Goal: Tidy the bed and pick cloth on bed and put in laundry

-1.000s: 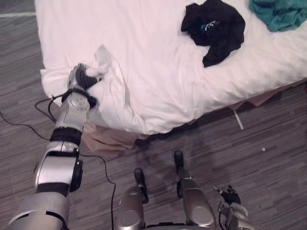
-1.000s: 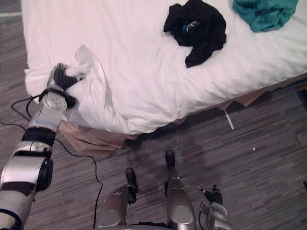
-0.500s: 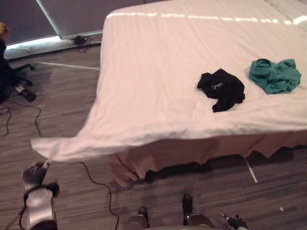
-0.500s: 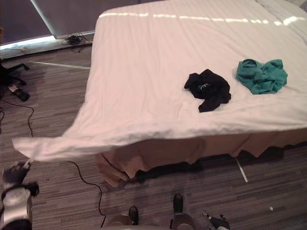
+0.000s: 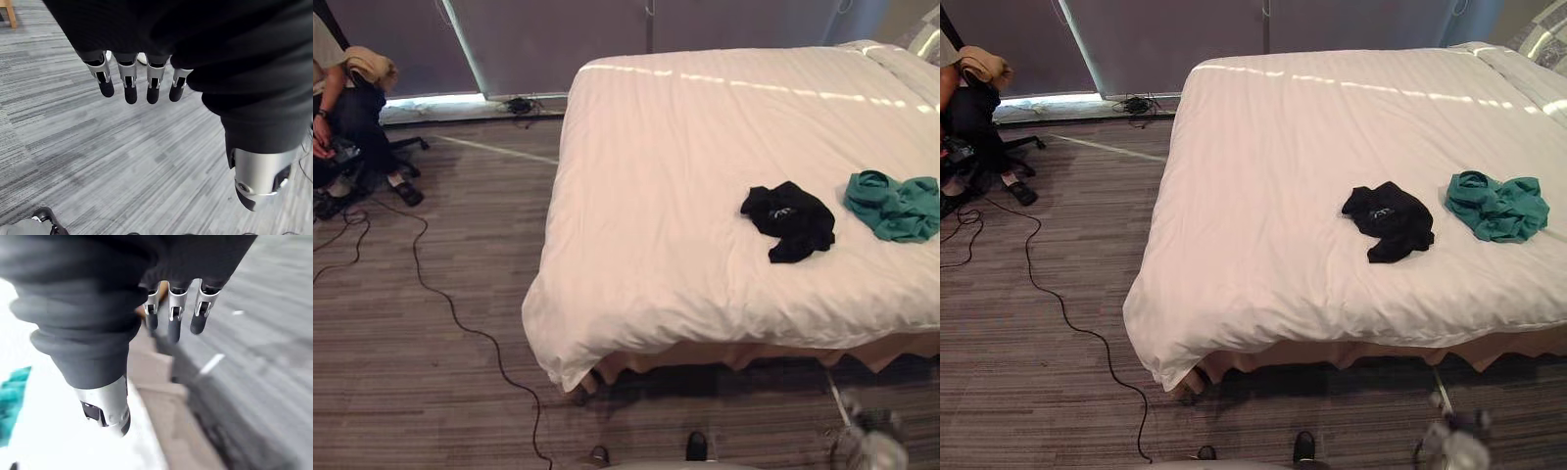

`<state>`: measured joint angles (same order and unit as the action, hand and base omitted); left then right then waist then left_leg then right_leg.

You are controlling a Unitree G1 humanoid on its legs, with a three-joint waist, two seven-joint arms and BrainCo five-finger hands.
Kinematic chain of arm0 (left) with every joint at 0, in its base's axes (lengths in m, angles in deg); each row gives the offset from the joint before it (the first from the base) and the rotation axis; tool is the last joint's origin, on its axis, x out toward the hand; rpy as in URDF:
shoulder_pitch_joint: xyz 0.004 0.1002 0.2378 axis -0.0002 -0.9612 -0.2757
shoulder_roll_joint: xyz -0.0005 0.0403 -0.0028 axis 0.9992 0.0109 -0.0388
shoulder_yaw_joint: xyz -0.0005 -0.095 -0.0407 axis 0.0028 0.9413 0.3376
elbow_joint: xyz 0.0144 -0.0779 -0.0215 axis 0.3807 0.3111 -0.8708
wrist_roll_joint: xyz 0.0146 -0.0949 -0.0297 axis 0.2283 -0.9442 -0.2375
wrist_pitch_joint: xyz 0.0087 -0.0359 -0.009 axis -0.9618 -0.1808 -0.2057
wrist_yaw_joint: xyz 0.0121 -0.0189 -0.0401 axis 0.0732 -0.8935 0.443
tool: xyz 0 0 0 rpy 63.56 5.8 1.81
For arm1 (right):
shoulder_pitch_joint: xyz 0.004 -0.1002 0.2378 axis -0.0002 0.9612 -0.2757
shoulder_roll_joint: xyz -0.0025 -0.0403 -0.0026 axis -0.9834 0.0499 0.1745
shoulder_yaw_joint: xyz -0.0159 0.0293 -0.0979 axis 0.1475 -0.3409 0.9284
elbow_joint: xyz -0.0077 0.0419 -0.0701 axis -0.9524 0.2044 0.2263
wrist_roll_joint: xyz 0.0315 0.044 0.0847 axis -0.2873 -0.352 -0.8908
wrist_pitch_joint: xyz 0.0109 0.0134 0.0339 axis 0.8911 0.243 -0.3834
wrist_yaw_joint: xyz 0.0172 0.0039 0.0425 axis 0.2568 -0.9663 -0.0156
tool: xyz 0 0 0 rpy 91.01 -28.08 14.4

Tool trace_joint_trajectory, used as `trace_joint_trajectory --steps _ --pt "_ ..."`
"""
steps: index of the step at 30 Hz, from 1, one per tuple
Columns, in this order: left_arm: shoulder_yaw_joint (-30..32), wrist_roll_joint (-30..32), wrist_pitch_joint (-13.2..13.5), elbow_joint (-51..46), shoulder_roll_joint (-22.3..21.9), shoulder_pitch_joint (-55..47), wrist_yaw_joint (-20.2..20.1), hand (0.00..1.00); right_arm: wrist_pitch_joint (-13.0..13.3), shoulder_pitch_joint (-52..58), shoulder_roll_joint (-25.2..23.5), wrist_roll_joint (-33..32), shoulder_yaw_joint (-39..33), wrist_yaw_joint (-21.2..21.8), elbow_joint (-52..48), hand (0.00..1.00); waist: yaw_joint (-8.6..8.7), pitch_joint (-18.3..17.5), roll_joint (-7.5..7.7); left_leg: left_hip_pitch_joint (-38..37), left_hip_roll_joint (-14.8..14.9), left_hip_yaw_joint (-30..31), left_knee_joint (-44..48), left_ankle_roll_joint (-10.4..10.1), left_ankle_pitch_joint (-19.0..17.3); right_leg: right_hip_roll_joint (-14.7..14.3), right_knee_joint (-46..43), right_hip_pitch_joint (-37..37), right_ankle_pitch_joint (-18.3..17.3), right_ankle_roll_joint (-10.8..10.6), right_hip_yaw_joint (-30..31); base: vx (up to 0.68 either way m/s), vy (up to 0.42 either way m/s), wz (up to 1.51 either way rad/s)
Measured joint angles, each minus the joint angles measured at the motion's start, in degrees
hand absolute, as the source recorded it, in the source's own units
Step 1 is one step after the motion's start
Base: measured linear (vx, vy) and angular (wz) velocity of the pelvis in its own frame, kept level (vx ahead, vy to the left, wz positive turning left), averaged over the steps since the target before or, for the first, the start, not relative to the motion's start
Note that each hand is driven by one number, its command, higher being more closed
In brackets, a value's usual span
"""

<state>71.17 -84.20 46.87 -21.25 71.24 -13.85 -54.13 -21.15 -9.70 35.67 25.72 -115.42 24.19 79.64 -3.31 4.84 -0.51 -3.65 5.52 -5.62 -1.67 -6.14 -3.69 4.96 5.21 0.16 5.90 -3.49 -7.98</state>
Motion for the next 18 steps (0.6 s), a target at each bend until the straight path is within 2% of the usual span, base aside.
trace_joint_trajectory --steps 2,5,7,9,11,12,13,15,18 --pt "-3.07 0.09 0.06 -0.10 0.23 0.07 -0.02 0.00 0.57 -3.53 2.53 2.24 4.20 -0.42 -5.04 1.00 0.85 0.39 0.60 0.20 -0.02 0.33 0.09 -0.01 0.02 0.01 -0.05 0.15 0.04 0.03 -0.03 0.00 -0.002 0.02" --pt "-8.74 1.82 0.28 -0.58 0.53 1.85 -0.47 0.00 2.75 -9.62 6.09 4.84 11.79 -1.03 -10.68 1.00 0.96 1.03 1.27 2.20 0.04 0.86 0.96 0.00 0.05 -0.03 -0.54 1.91 0.11 0.13 -0.01 0.00 -0.002 0.01" --pt "-12.42 2.99 0.73 -1.01 0.80 5.03 -0.95 0.00 4.31 -15.92 7.87 4.99 17.96 -0.87 -14.55 1.00 0.94 3.48 1.70 4.14 0.22 1.03 2.28 0.02 0.29 -0.12 -1.36 3.74 0.38 0.41 0.07 -0.03 -0.014 -0.01" --pt "-15.57 4.14 1.52 -2.80 1.22 7.55 -1.00 0.00 5.77 -22.64 8.35 5.70 24.57 -0.70 -18.61 1.00 0.77 6.18 3.42 7.05 0.56 1.13 3.06 -0.40 0.67 -0.50 -1.61 6.35 1.19 0.88 0.11 -0.09 -0.042 0.00" --pt "-18.04 4.45 1.54 -4.29 1.66 9.73 -1.01 0.00 7.20 -28.86 8.87 5.97 29.82 -0.13 -20.46 1.00 0.64 9.13 4.37 8.48 0.72 1.57 3.76 -0.38 1.29 -0.63 -2.08 7.89 1.48 1.22 -0.18 -0.04 -0.044 0.11" --pt "-20.26 4.44 2.04 -5.49 1.76 11.27 -0.99 0.00 8.02 -33.76 9.74 5.91 33.94 0.52 -20.70 1.00 -0.28 11.06 4.19 9.87 0.74 2.13 4.35 -0.40 1.36 -0.61 -2.24 9.00 1.70 1.46 -0.43 -0.02 -0.034 0.10" --pt "-21.01 4.43 2.39 -5.84 1.80 11.75 -0.98 0.00 8.28 -35.25 9.89 5.87 35.15 0.54 -20.68 1.00 -0.67 11.51 4.10 10.42 0.74 2.20 4.56 -0.41 1.37 -0.61 -2.33 9.44 1.75 1.51 -0.45 -0.04 -0.025 0.13" --pt "-24.35 4.38 3.40 -7.86 2.00 14.33 -0.86 0.00 9.12 -43.01 9.92 4.19 40.50 0.81 -19.23 1.00 -1.20 15.23 2.68 12.78 0.72 3.56 5.73 -0.33 1.54 -0.47 -3.31 10.84 1.76 1.54 -1.72 -0.04 -0.013 0.28" --pt "-27.03 4.38 4.03 -9.40 2.19 17.16 -0.50 0.00 9.56 -49.61 9.81 2.66 43.72 0.91 -14.85 1.00 -2.66 18.24 1.67 15.63 0.54 4.06 6.67 -0.29 1.92 -0.09 -4.75 13.71 1.76 1.54 -1.99 -0.06 0.001 0.15"
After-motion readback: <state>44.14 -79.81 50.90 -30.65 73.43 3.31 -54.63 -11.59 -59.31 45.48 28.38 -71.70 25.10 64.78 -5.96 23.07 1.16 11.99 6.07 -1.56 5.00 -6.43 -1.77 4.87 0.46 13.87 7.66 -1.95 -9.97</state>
